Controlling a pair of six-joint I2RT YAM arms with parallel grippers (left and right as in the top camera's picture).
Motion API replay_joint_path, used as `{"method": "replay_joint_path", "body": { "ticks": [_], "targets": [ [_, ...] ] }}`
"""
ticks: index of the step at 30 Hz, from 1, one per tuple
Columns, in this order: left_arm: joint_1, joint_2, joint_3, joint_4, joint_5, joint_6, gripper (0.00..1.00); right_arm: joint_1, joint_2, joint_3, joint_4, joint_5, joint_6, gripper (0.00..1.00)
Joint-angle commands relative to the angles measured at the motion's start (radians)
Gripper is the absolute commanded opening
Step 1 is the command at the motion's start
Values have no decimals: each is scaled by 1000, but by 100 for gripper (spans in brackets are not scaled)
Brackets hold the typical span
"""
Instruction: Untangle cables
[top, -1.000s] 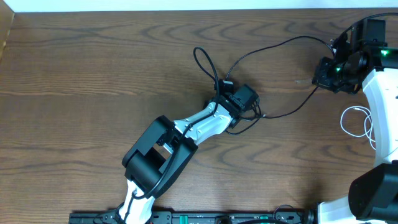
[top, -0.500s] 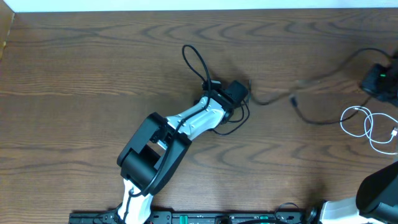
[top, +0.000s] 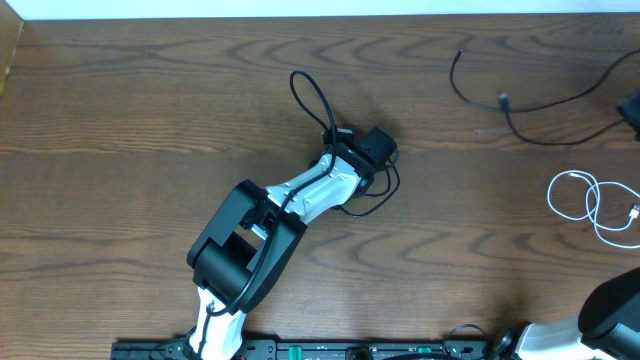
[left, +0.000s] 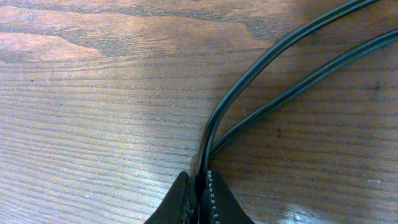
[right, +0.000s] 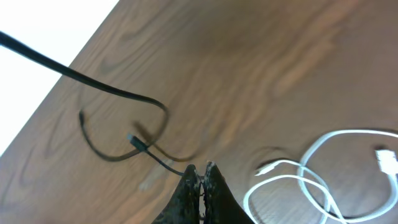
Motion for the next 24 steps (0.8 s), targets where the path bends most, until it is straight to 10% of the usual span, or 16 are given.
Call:
{"method": "replay_joint_path", "body": {
  "ticks": [1,11,16,24],
  "targets": [
    [3,55,-39,-21,122,-11,8,-105,-18,12,-42,193,121,1],
    [3,55,-39,2,122,-11,8,-251,-18,12,-105,79,162,2],
    [3,55,-39,6,122,-11,8,-220,-18,12,-135,-171,15,45],
    [3,52,-38,48,122,-3,8,-146,-18,12,-370,-238,-86,79]
  ]
}}
